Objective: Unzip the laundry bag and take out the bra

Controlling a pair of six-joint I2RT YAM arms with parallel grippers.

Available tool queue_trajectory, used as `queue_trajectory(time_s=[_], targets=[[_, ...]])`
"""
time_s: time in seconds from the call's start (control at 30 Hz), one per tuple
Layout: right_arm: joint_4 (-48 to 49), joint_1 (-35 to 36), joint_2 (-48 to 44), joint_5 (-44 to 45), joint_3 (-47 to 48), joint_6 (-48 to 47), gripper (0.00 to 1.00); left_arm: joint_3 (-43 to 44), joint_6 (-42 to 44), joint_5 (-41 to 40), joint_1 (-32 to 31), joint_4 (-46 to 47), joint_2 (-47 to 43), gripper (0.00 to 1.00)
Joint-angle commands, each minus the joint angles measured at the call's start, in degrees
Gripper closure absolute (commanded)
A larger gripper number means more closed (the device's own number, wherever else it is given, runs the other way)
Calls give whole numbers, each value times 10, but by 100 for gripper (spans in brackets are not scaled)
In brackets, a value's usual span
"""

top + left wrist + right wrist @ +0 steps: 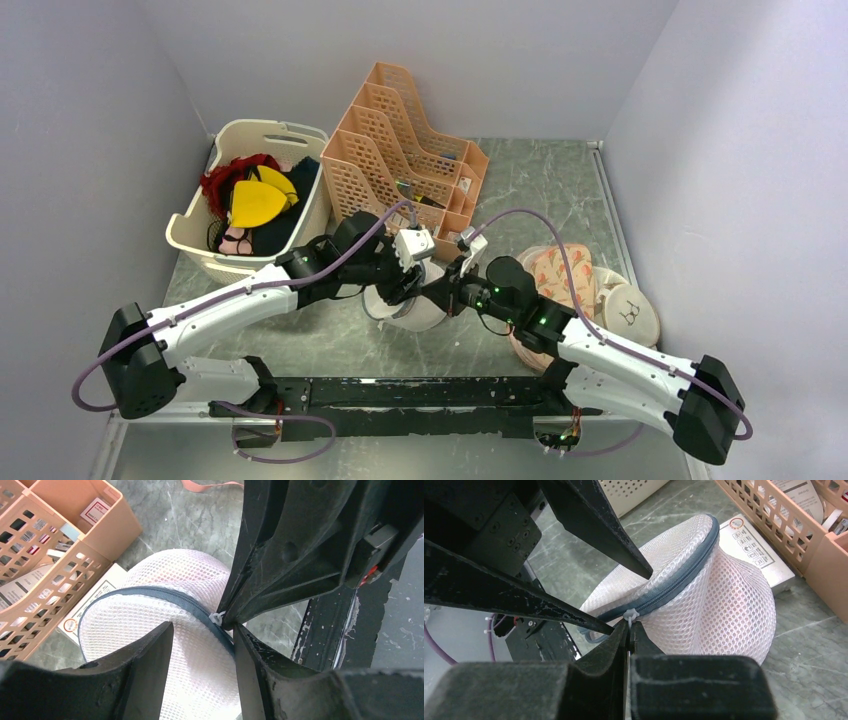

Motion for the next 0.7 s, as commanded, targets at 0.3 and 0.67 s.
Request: queue_trajectory(time_s=[0.3,0.67], targets=[[3,5,3,48,17,9,100,13,38,22,1,-41,15,63],[-68,-14,42,198,45,26,100,10,43,28,0,-38,-6,93]])
